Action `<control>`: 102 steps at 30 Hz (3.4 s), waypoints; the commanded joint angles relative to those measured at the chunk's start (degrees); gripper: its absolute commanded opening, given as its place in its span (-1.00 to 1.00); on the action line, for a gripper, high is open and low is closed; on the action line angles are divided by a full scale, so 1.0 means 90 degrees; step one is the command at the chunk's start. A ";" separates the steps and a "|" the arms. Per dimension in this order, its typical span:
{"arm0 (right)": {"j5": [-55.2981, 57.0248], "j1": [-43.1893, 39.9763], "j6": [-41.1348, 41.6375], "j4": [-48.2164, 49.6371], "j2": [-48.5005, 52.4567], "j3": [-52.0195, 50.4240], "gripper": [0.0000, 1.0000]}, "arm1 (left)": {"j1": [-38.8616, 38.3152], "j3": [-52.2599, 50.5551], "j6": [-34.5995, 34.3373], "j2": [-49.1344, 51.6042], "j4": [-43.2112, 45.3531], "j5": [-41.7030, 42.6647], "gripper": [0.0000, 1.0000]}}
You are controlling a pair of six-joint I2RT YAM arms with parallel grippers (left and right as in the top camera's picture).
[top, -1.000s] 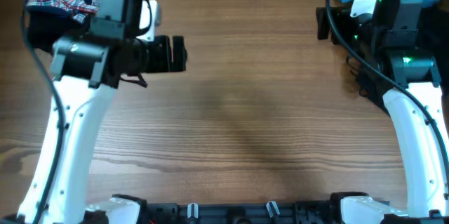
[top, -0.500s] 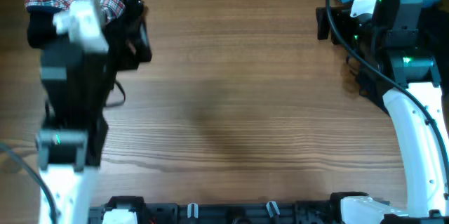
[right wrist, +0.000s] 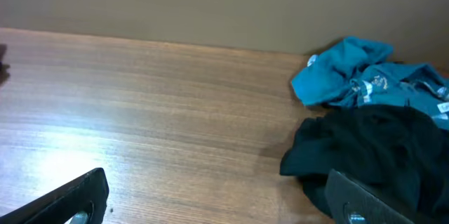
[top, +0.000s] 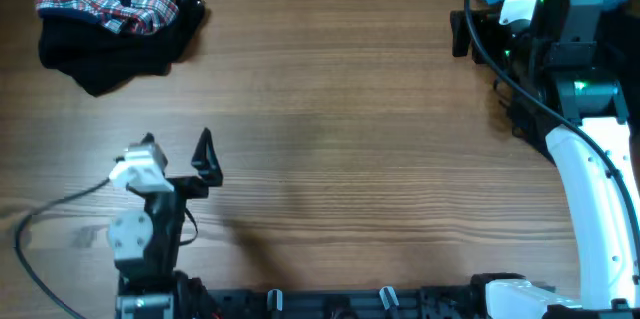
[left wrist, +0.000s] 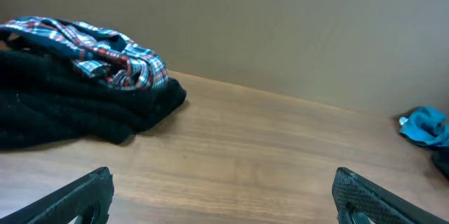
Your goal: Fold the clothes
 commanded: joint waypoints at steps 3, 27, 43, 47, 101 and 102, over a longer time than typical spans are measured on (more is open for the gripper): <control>-0.0083 -0.0022 -0.0039 0.0012 0.0061 -0.0022 1.00 | 0.0095 -0.0369 0.0083 -0.0716 -0.0255 0.0143 0.99; -0.0080 -0.0022 -0.0039 0.0012 0.0061 -0.0022 0.99 | 0.0095 -0.0964 0.0085 -0.1790 -0.0865 0.0236 1.00; -0.0083 -0.0022 -0.0041 0.0012 0.0061 -0.0022 0.99 | 0.0095 -0.0964 0.0083 -0.1882 -0.0857 0.0238 0.99; -0.0083 -0.0022 -0.0041 0.0010 0.0061 -0.0022 1.00 | 0.0095 -0.0964 0.0083 -0.1882 -0.0857 0.0238 1.00; -0.0872 0.0301 -0.0056 0.5064 -0.7565 -0.7376 1.00 | 0.0095 -0.0964 0.0083 -0.1882 -0.0857 0.0238 0.99; -0.0872 0.0301 -0.0056 0.5064 -0.7684 -0.7485 0.99 | 0.0095 -0.0964 0.0083 -0.1882 -0.0857 0.0238 0.99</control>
